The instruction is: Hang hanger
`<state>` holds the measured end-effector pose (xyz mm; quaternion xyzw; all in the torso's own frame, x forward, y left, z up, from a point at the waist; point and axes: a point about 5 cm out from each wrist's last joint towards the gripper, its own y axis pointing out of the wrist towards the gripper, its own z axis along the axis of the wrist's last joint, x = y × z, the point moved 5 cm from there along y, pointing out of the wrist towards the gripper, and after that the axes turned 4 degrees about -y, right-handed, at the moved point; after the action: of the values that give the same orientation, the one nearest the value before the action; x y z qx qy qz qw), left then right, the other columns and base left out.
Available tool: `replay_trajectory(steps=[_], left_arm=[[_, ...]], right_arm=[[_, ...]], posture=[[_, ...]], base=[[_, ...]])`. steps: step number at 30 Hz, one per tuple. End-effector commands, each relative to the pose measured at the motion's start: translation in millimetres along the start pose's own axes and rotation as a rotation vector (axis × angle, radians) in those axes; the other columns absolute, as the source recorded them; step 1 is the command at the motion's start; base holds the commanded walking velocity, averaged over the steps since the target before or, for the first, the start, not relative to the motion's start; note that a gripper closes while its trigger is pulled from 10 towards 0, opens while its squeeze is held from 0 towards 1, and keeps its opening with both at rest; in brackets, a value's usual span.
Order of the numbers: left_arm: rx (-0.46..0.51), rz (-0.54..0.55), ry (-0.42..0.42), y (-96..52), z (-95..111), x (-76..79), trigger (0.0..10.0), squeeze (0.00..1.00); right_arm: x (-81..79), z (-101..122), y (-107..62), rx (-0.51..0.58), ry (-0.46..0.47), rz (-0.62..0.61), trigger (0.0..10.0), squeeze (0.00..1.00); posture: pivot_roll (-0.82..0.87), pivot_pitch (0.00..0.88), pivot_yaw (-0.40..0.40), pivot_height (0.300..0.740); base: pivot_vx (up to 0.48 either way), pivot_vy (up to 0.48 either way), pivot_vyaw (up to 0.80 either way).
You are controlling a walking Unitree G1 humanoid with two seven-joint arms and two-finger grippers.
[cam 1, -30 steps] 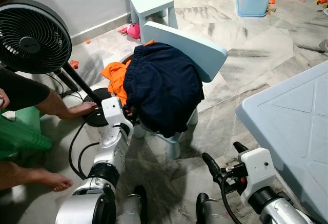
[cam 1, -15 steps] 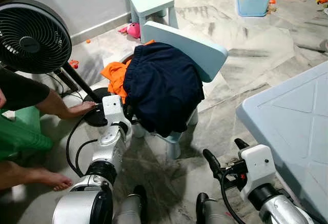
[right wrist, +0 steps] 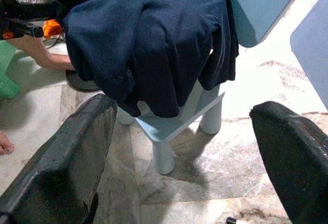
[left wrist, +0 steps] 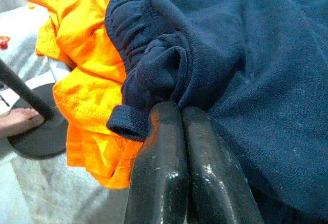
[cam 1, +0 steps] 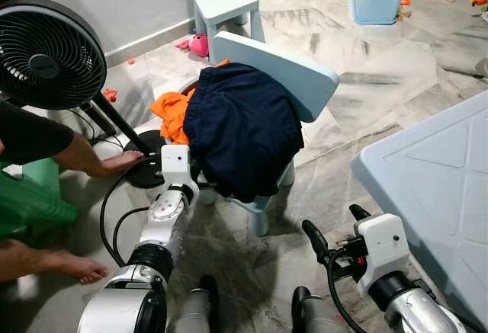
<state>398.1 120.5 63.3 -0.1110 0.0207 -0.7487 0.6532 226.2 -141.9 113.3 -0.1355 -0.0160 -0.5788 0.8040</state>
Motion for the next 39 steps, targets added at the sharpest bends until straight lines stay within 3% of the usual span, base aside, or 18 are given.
replay_trajectory(steps=[1, 11, 17, 21, 39], left_arm=[[-0.014, -0.005, 0.035, -4.1, -7, -3.8, 0.0, 0.00], [-0.009, -0.205, 0.239, -11.4, -14, 25.2, 0.0, 0.00], [-0.026, -0.280, 0.315, -18.9, -22, 29.8, 0.0, 0.00], [0.000, -0.294, 0.313, -27.9, -20, 29.0, 0.0, 0.00], [0.000, -0.294, 0.313, -27.9, -20, 29.0, 0.0, 0.00]], right_arm=[[-1.3, -8, -1.1, -0.031, 0.008, -0.003, 10.0, 0.00], [0.2, -8, 2.4, -0.024, 0.004, -0.005, 10.0, 0.00], [0.3, -7, 5.3, -0.017, -0.001, -0.002, 10.0, 0.00], [0.7, -7, 7.2, -0.013, -0.003, 0.001, 10.0, 0.00], [0.7, -7, 7.2, -0.013, -0.003, 0.001, 10.0, 0.00]], posture=[[-0.14, 0.322, 0.078, 0.740], [-0.14, 0.309, 0.077, 0.740], [-0.14, 0.302, 0.077, 0.740], [-0.13, 0.299, 0.077, 0.740], [-0.13, 0.299, 0.077, 0.740]], base=[[0.000, 0.000, 0.00], [0.000, 0.000, 0.00], [0.000, 0.000, 0.00], [0.000, 0.000, 0.00], [0.000, 0.000, 0.00]])
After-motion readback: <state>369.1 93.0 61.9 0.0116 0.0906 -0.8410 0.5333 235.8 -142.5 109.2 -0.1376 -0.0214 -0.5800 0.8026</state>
